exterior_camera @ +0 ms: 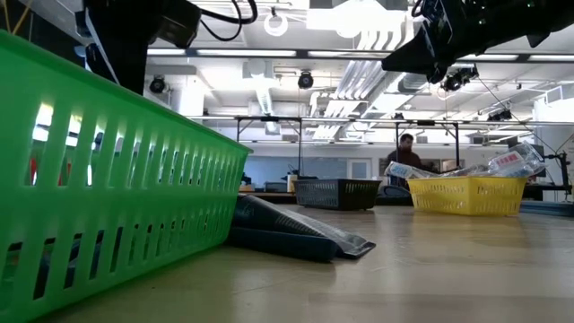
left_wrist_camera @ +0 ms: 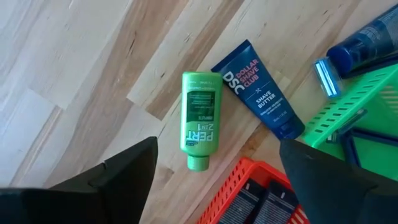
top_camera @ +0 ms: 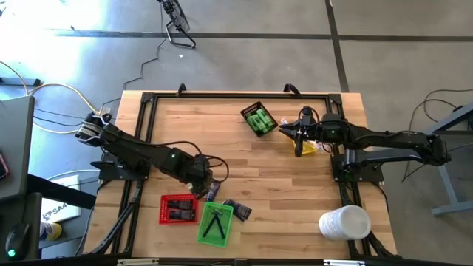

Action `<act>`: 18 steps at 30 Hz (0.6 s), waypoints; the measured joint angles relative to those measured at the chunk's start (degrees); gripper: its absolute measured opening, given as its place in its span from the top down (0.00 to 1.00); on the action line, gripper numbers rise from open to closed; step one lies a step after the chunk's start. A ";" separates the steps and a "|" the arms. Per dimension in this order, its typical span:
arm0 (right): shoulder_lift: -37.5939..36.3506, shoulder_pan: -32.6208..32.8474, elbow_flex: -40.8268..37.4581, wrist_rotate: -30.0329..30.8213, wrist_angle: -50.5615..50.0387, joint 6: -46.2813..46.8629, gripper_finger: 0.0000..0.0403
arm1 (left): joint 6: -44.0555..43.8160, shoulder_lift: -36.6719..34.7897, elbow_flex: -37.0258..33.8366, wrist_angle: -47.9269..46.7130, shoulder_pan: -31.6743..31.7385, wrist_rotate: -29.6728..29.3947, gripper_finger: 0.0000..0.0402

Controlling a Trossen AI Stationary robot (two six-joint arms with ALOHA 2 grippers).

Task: Pick & Place Travel size toiletries
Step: Put the shampoo into the black bin

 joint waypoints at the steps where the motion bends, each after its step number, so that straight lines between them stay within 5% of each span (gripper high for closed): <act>1: 0.00 0.00 0.00 0.00 0.00 -0.01 0.88 | -0.01 0.00 -0.01 0.02 0.00 0.00 0.17; 18: -0.02 0.01 0.02 -0.18 0.02 -0.01 0.88 | 1.97 7.30 -7.69 6.39 0.16 3.52 0.17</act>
